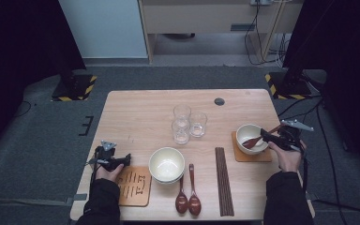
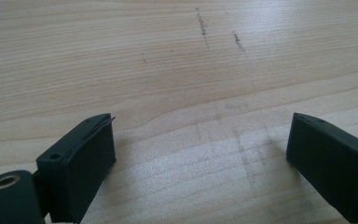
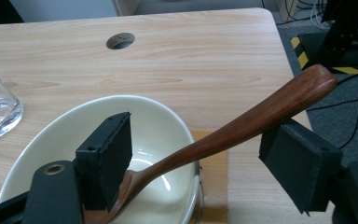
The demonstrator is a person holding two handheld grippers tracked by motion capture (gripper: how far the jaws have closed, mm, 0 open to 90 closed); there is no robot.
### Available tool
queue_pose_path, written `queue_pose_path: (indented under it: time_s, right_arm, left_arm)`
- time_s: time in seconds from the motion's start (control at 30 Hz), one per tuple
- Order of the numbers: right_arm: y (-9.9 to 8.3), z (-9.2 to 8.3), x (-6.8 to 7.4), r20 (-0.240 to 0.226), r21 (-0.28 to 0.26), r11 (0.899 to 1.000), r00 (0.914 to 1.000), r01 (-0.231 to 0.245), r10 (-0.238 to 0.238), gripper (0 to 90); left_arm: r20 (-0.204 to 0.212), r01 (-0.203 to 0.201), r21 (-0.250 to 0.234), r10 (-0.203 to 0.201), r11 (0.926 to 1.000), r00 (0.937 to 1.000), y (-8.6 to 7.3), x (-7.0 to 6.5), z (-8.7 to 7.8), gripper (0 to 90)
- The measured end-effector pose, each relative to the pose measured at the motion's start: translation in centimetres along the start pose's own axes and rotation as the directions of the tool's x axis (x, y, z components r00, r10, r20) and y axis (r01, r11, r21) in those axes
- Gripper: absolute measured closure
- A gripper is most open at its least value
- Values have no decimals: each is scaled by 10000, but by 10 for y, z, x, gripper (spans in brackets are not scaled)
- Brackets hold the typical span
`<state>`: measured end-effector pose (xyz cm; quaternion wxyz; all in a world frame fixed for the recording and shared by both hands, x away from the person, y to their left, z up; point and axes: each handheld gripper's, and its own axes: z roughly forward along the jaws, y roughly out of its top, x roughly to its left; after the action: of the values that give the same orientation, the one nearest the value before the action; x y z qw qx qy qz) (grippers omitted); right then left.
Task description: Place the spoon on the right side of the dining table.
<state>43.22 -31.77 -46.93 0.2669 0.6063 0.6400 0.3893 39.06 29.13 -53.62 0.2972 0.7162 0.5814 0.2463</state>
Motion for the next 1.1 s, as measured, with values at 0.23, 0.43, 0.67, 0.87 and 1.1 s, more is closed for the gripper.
queue_pose_path:
  time_s: [0.23, 0.43, 0.67, 0.87, 1.1]
  right_arm:
    - [-4, -2, -3, -148, 145, 9996, 9996, -249, 251, 242]
    - [-7, -4, -4, -159, 151, 9992, 9991, -382, 384, 233]
    - [-11, -4, -5, -229, 222, 9986, 9986, -471, 476, 228]
    - [-14, -6, -5, -329, 163, 9983, 9979, -552, 557, 221]
    - [-16, -10, -4, -440, 203, 9968, 9960, -772, 780, 212]
  left_arm:
    - [2, -20, 24, 20, 10000, 10000, 0, 0, 0, 67]
    - [5, -20, 24, 20, 10000, 10000, 0, 0, 0, 66]
    - [8, -20, 25, 20, 10000, 10000, 0, 0, 0, 66]
    - [13, -26, 28, 26, 10000, 10000, 0, 0, 0, 65]
    - [9, -8, 13, 8, 10000, 10000, 0, 0, 0, 64]
